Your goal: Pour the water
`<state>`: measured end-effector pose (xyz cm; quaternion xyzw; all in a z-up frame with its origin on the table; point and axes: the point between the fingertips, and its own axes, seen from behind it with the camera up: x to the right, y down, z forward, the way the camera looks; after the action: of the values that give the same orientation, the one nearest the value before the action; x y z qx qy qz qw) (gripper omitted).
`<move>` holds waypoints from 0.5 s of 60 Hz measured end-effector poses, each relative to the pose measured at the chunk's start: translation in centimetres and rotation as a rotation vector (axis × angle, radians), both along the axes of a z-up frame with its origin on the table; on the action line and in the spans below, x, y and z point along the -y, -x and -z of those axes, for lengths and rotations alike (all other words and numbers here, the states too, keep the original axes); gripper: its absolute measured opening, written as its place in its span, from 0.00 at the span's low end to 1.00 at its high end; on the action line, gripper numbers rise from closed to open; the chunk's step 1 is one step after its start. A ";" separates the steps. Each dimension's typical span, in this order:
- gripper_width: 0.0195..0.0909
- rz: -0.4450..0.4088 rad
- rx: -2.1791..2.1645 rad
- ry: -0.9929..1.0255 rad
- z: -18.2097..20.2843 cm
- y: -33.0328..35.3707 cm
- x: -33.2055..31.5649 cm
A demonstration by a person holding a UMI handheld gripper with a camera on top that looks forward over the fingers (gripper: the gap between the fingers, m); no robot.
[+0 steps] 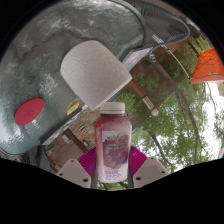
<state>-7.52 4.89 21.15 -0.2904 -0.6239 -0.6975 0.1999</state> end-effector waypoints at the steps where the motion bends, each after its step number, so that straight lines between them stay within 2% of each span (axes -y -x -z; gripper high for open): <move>1: 0.32 -0.001 0.013 0.006 0.1 0.0 0.1; 11: 0.32 -0.019 0.025 0.020 0.0 0.7 0.5; 19: 0.32 -0.073 -0.114 -0.041 -2.3 1.7 0.5; 27: 0.32 -0.087 -0.704 -0.203 -6.6 0.1 2.1; 30: 0.32 -0.070 -1.052 -0.262 -6.2 -1.7 1.9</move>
<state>-5.84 3.00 27.33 -0.5519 -0.3568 -0.5230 0.5427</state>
